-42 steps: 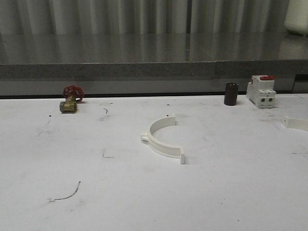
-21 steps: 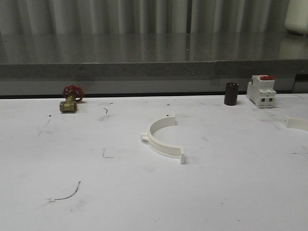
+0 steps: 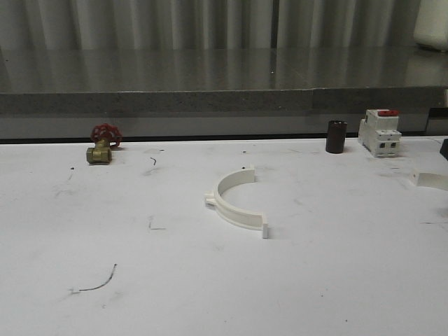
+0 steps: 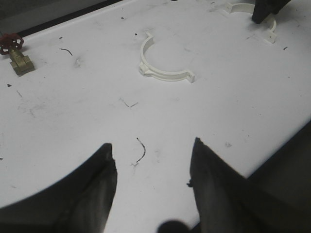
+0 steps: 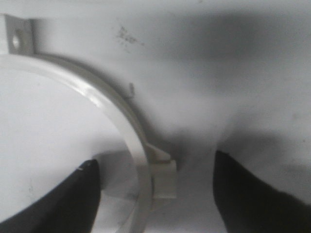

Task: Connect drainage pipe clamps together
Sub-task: 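Lower the right gripper and grasp the other white half-ring, then carry the half-ring with the right gripper onto the placed half-ring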

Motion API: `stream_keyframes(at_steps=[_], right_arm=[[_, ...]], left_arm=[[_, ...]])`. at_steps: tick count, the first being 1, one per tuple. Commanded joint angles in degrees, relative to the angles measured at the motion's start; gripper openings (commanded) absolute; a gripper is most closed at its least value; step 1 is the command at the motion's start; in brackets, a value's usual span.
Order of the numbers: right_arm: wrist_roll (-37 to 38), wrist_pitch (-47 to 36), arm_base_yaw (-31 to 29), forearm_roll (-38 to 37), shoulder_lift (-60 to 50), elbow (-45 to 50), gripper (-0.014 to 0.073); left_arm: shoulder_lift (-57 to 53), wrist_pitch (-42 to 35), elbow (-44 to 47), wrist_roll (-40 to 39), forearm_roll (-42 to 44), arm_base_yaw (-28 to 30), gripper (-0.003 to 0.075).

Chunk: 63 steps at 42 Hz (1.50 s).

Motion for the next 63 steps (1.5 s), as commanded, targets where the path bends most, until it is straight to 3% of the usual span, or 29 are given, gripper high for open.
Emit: stream_keyframes(at_steps=[1, 5, 10, 21, 31, 36, 47, 57, 63], right_arm=[[-0.6, -0.8, 0.0, -0.5, -2.6, -1.7, 0.0342], [-0.6, -0.8, 0.0, -0.6, -2.6, -1.7, 0.0226], [-0.6, -0.9, 0.0, -0.6, -2.4, -1.7, 0.0164], [-0.6, -1.1, 0.1, -1.7, -2.5, -1.7, 0.0160], [0.1, 3.7, 4.7, 0.4, -7.3, -3.6, 0.0160], [5.4, 7.5, 8.3, 2.4, -9.0, -6.5, 0.0160], [19.2, 16.2, 19.5, -0.7, -9.1, -16.0, 0.0161], [28.3, 18.4, 28.3, -3.5, -9.1, -21.5, 0.0162], [32.1, 17.6, 30.0, -5.0, -7.7, -21.5, 0.0162]], left_arm=[[0.1, -3.9, -1.6, -0.5, -0.5, 0.1, 0.0345], [0.1, -3.9, -1.6, -0.5, -0.5, 0.1, 0.0345], [0.1, -3.9, -1.6, -0.5, -0.5, 0.1, 0.0345], [0.1, -3.9, -1.6, -0.5, -0.5, 0.1, 0.0345], [0.1, -3.9, -1.6, -0.5, -0.5, 0.1, 0.0345], [0.1, -3.9, -1.6, -0.5, -0.5, 0.1, 0.0345], [0.1, -3.9, -1.6, -0.5, -0.5, 0.1, 0.0345], [0.1, -3.9, -1.6, -0.5, -0.5, 0.1, 0.0345], [0.1, -3.9, -1.6, -0.5, -0.5, 0.1, 0.0345]])
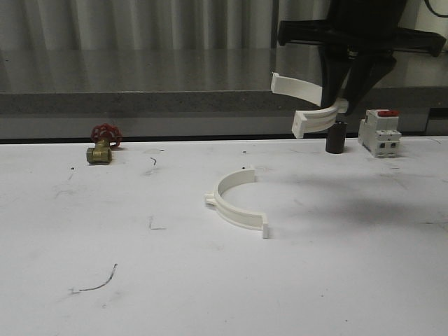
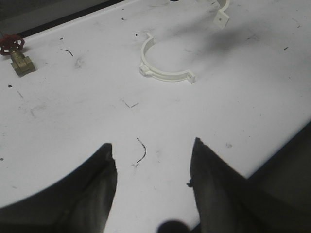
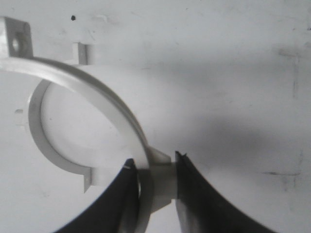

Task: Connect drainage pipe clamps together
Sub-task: 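Carry the half-ring with the right gripper onto the placed half-ring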

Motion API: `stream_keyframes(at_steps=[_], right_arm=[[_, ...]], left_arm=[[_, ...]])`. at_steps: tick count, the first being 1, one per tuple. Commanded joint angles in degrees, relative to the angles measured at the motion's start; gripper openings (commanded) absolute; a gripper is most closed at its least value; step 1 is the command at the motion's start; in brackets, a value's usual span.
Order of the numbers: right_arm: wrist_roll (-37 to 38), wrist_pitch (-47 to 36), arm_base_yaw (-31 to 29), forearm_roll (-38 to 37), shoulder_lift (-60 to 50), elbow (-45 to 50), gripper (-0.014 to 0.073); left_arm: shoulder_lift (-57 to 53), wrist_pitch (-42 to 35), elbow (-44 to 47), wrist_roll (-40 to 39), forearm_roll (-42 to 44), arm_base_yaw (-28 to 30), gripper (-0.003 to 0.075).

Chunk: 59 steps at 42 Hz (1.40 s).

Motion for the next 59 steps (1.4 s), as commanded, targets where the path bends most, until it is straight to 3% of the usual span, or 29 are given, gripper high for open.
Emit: stream_keyframes(at_steps=[1, 29, 59], right_arm=[[2.7, -1.3, 0.5, -2.5, -1.4, -2.0, 0.0162], [3.2, -5.0, 1.3, -2.9, 10.9, -1.9, 0.0162], [3.2, -7.5, 2.0, -0.6, 13.7, -1.9, 0.0162]], left_arm=[[0.1, -3.8, -1.6, -0.5, -0.5, 0.1, 0.0345], [0.1, -3.8, -1.6, -0.5, -0.5, 0.1, 0.0345], [0.1, -3.8, -1.6, -0.5, -0.5, 0.1, 0.0345]])
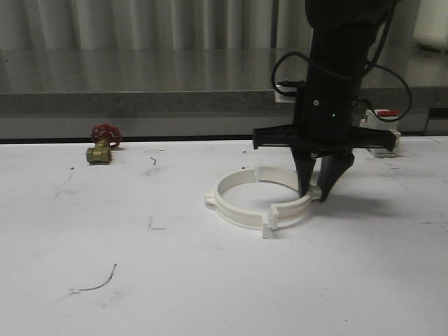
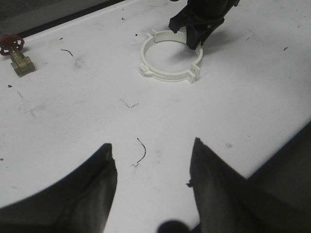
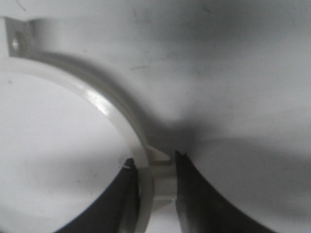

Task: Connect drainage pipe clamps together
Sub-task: 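Carry the half-ring with the right gripper onto the placed half-ring, then press the half-ring ends together with the right gripper to close the ring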

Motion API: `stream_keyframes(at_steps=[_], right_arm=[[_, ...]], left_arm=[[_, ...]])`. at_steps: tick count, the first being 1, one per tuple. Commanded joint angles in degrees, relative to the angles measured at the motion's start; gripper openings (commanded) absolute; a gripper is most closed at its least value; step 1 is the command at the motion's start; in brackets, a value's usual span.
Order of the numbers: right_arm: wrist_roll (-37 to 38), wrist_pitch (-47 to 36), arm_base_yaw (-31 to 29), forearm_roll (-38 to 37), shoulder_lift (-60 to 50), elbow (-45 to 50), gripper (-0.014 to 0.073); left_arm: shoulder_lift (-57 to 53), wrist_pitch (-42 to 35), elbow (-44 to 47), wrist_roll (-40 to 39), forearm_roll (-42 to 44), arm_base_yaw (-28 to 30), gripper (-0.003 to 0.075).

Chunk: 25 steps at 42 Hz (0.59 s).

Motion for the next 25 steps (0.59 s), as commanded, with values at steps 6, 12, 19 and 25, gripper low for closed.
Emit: stream_keyframes(at_steps=[6, 12, 19, 25], right_arm=[[-0.2, -1.1, 0.6, 0.7, -2.1, -1.7, 0.0162], [-0.2, -1.2, 0.6, 0.7, -2.0, -1.7, 0.0162], [-0.2, -2.1, 0.6, 1.1, -2.0, -1.7, 0.0162], [-0.2, -2.5, 0.6, 1.1, -2.0, -1.7, 0.0162]], left_arm=[[0.1, -3.8, -1.6, -0.5, -0.5, 0.1, 0.0345], [0.1, -3.8, -1.6, -0.5, -0.5, 0.1, 0.0345], [0.1, -3.8, -1.6, -0.5, -0.5, 0.1, 0.0345], [0.1, -3.8, -1.6, -0.5, -0.5, 0.1, 0.0345]])
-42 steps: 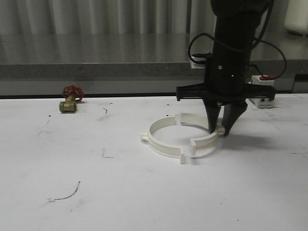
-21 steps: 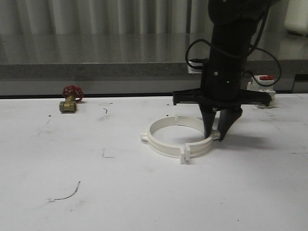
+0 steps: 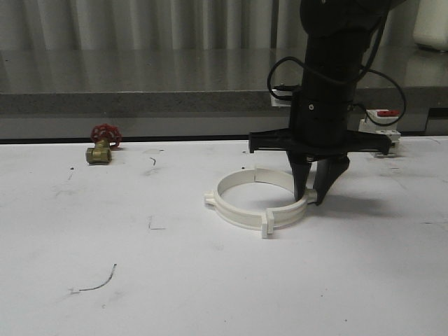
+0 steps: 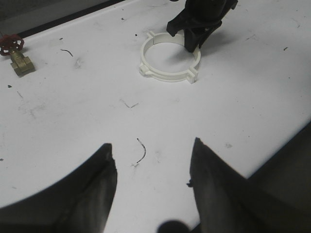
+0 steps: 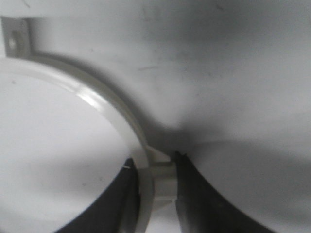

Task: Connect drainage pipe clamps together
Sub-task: 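Press the half-ring ends together with the right gripper to close the ring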

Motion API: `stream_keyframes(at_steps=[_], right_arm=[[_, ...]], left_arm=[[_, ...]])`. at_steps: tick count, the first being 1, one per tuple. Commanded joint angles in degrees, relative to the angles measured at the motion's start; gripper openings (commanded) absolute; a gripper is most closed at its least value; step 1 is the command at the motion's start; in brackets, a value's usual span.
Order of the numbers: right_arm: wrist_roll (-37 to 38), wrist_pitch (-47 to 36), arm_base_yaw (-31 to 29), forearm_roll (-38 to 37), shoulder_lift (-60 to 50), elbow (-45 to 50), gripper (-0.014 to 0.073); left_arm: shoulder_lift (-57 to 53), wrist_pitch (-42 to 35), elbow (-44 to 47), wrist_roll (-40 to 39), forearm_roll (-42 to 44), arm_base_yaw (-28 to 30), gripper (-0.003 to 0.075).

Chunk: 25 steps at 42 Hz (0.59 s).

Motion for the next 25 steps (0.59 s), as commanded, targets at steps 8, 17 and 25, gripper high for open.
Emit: stream_keyframes(at_steps=[8, 17, 25], right_arm=[[-0.2, -2.4, 0.2, 0.8, -2.6, -1.3, 0.0163], [-0.2, -2.4, 0.2, 0.8, -2.6, -1.3, 0.0181], [-0.1, -2.4, 0.2, 0.8, -2.6, -1.3, 0.0330]], left_arm=[[0.1, -3.8, -1.6, -0.5, -0.6, 0.1, 0.0345], [0.1, -3.8, -1.6, -0.5, -0.6, 0.1, 0.0345], [0.1, -3.8, -1.6, -0.5, -0.6, 0.1, 0.0345]])
